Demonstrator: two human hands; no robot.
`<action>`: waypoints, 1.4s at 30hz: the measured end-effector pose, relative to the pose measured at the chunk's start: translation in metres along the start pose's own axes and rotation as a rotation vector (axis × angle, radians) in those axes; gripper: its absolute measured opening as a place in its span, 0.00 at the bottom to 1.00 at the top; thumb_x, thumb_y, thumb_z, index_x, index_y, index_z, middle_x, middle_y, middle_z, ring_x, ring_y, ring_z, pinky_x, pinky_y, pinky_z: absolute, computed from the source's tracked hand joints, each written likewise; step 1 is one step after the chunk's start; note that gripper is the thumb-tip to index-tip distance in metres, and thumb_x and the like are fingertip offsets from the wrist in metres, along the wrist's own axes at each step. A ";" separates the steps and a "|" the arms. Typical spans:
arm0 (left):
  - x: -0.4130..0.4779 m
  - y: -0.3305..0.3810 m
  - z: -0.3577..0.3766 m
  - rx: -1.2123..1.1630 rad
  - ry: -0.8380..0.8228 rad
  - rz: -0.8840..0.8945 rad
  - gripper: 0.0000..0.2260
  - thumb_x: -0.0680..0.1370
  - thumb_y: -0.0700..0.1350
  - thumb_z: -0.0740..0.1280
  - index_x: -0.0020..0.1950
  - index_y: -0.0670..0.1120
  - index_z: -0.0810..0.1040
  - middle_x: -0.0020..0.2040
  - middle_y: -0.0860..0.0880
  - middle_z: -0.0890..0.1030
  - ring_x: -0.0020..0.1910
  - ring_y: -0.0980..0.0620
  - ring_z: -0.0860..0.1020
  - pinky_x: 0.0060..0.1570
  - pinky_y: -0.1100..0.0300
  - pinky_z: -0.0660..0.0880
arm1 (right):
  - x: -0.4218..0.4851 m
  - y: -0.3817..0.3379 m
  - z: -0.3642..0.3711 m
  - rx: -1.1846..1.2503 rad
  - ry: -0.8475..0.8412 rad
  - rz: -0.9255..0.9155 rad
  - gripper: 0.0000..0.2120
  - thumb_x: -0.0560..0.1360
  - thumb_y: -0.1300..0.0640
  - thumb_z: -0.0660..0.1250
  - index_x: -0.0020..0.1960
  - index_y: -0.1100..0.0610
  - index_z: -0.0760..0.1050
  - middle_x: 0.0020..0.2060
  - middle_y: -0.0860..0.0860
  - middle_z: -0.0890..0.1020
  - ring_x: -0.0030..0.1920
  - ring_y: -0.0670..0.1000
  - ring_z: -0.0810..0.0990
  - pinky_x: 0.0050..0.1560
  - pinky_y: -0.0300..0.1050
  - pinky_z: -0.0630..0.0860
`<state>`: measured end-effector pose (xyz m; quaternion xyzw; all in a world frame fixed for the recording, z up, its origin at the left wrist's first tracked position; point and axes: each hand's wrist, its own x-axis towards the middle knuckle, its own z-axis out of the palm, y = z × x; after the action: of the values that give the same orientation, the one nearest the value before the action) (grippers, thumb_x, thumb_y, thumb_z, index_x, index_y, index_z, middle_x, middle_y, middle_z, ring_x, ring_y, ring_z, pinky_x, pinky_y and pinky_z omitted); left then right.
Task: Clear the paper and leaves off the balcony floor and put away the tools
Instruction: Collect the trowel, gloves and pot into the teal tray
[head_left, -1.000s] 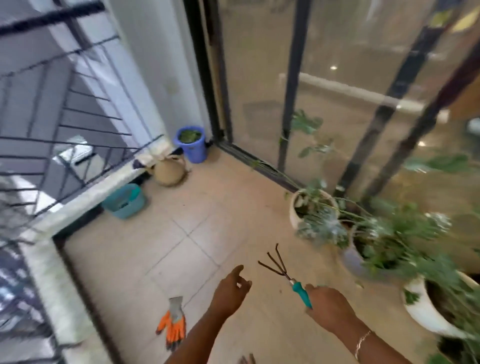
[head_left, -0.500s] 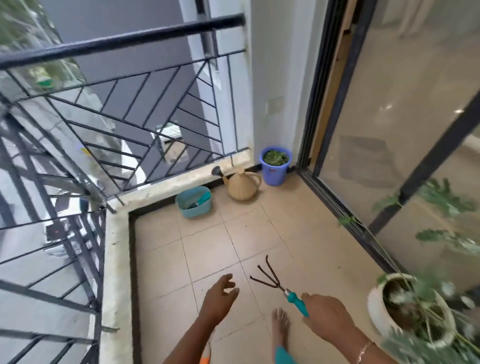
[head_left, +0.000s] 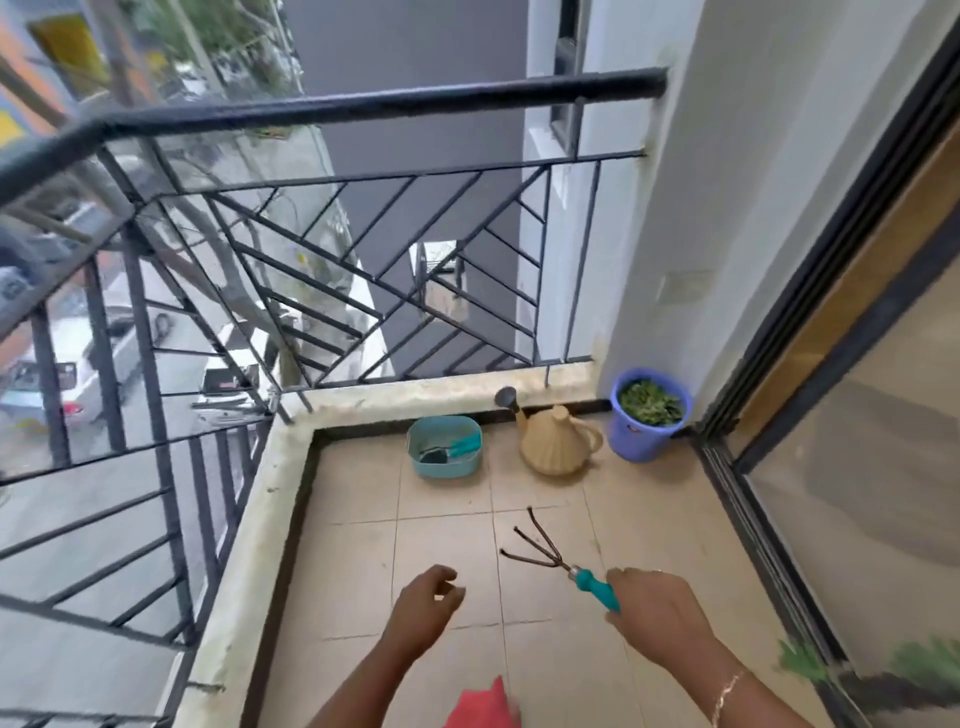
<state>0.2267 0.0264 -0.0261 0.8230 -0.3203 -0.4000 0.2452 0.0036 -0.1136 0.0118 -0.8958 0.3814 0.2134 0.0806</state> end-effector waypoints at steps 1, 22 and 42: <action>0.011 0.002 -0.005 -0.019 0.018 -0.005 0.11 0.78 0.44 0.64 0.60 0.45 0.75 0.49 0.50 0.77 0.49 0.55 0.74 0.44 0.65 0.67 | 0.015 -0.001 -0.006 -0.015 -0.006 -0.014 0.16 0.78 0.48 0.58 0.63 0.54 0.67 0.58 0.51 0.77 0.57 0.53 0.77 0.52 0.44 0.71; 0.316 0.001 -0.203 -0.063 0.170 -0.226 0.07 0.71 0.52 0.64 0.44 0.50 0.75 0.44 0.48 0.81 0.47 0.47 0.79 0.51 0.55 0.74 | 0.402 -0.053 -0.145 -0.209 -0.199 -0.155 0.16 0.79 0.50 0.58 0.63 0.56 0.70 0.58 0.54 0.78 0.59 0.55 0.75 0.53 0.45 0.71; 0.581 -0.108 -0.071 -0.068 0.050 -0.368 0.16 0.78 0.47 0.61 0.66 0.48 0.69 0.64 0.51 0.74 0.62 0.52 0.72 0.60 0.61 0.67 | 0.752 -0.115 0.015 -0.376 -0.347 -0.264 0.16 0.77 0.63 0.55 0.61 0.56 0.74 0.58 0.54 0.79 0.60 0.56 0.76 0.57 0.49 0.74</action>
<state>0.5964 -0.3105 -0.3489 0.8686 -0.1442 -0.4281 0.2036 0.5462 -0.5168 -0.3371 -0.8870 0.1959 0.4181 0.0042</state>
